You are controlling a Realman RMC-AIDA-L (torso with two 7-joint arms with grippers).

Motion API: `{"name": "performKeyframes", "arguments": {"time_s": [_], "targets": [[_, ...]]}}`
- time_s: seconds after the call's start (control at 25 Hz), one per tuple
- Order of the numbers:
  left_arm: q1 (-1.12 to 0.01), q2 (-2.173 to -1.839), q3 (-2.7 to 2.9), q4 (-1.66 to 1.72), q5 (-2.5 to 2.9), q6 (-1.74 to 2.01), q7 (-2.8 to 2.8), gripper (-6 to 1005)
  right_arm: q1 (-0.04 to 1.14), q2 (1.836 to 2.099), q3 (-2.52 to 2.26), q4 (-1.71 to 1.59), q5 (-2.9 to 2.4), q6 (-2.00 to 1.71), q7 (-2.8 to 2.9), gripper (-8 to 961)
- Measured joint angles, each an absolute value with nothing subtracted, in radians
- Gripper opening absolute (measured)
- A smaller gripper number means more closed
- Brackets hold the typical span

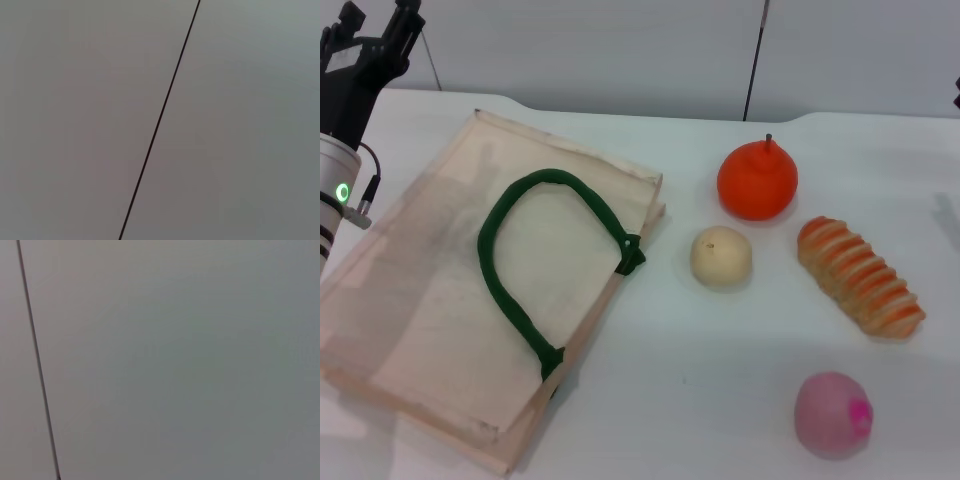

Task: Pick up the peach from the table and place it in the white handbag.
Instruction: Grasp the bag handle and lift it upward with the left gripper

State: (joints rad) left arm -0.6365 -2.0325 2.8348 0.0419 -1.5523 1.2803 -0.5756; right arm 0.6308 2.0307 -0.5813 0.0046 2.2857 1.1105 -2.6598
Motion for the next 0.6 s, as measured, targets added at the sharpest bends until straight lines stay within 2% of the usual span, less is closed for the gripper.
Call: {"name": "performKeyframes", "arguments": {"time_s": [0.6], "targets": [[-0.639,-2.031,2.835,0.044,-1.511,1.285,-0.582,808,0.629,2.029,-0.581,0.005,2.287,1.109,-2.660,897]]}}
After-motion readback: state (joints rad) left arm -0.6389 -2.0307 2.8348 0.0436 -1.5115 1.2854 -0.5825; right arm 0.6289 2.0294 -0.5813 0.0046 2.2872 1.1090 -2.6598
